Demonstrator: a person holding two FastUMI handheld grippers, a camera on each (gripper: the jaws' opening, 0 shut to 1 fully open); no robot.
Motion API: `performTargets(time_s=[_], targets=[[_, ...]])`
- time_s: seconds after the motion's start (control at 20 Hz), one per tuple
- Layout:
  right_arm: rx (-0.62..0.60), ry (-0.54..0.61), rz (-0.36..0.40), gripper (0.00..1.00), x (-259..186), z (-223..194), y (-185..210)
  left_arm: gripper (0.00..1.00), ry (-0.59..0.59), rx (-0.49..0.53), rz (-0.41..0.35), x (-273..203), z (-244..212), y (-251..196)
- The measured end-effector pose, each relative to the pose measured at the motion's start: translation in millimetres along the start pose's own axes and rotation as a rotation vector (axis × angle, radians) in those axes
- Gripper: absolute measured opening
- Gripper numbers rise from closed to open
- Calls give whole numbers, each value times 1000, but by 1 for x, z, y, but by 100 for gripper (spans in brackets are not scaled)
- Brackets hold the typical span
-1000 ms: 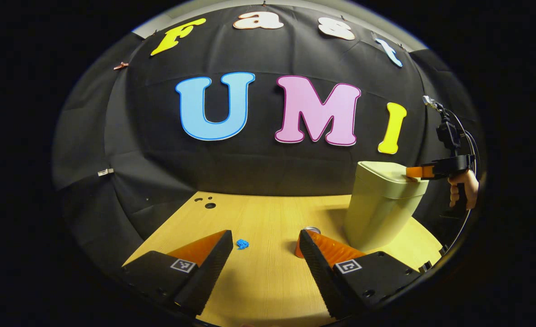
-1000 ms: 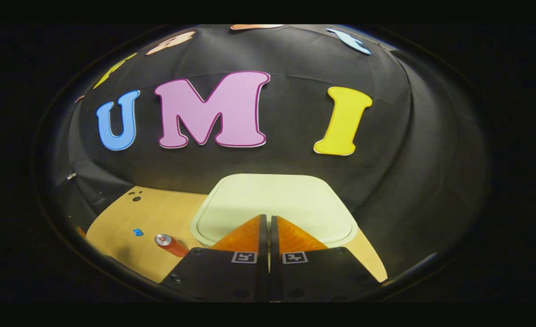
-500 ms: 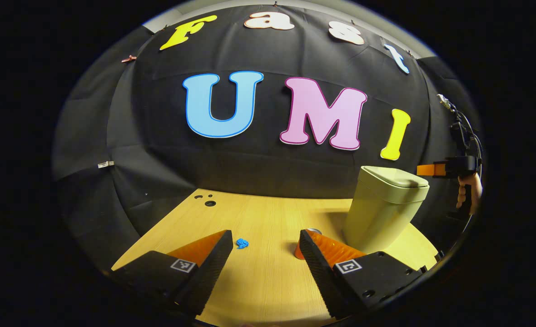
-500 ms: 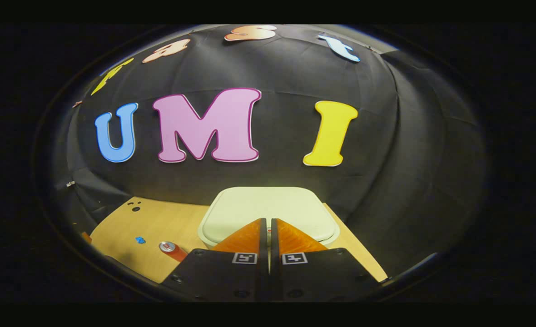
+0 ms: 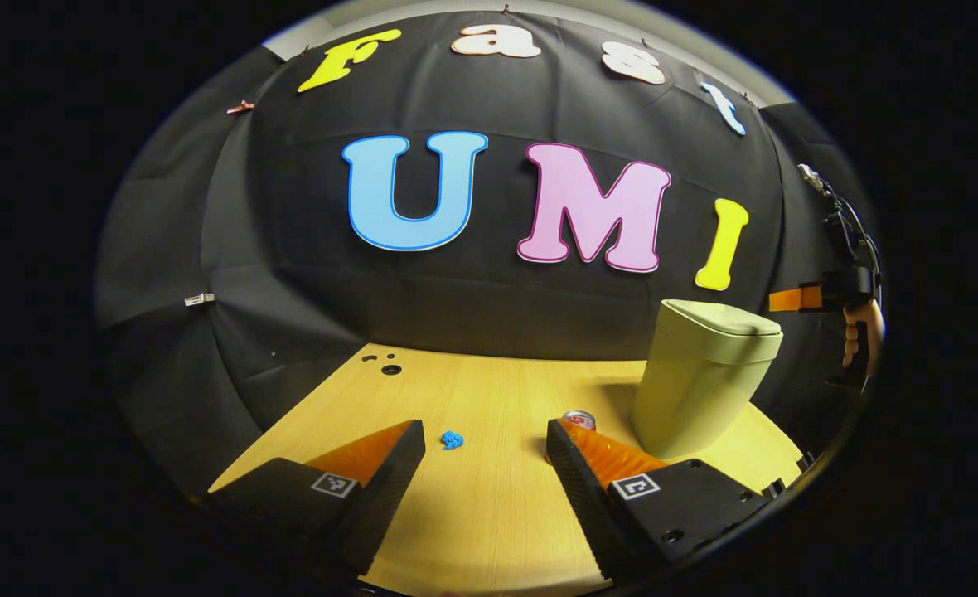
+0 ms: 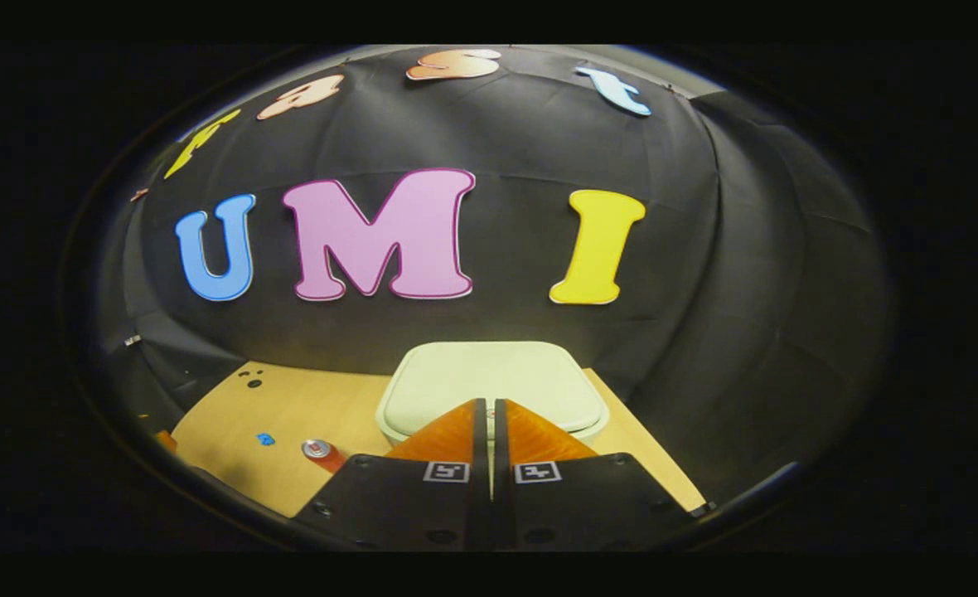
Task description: Press the lid of the desktop garbage bin to open it, pick up the crumpled paper on the desktop and throw it into the bin, then pick up the pop can on the desktop and drop it into the bin, and finally close the garbage bin lid.
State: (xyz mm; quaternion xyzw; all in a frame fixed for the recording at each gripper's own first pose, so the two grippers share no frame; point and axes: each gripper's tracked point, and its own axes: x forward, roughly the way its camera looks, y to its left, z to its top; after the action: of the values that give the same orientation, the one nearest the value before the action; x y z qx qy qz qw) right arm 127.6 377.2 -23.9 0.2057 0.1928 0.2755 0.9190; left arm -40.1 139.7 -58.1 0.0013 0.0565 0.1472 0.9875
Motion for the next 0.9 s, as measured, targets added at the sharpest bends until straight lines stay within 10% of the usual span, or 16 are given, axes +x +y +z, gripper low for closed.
performTargets(time_s=[0.9], targets=[[65, 124, 12, 2, 13, -57, 6, 96, -5, 22, 41, -18, -2, 5]])
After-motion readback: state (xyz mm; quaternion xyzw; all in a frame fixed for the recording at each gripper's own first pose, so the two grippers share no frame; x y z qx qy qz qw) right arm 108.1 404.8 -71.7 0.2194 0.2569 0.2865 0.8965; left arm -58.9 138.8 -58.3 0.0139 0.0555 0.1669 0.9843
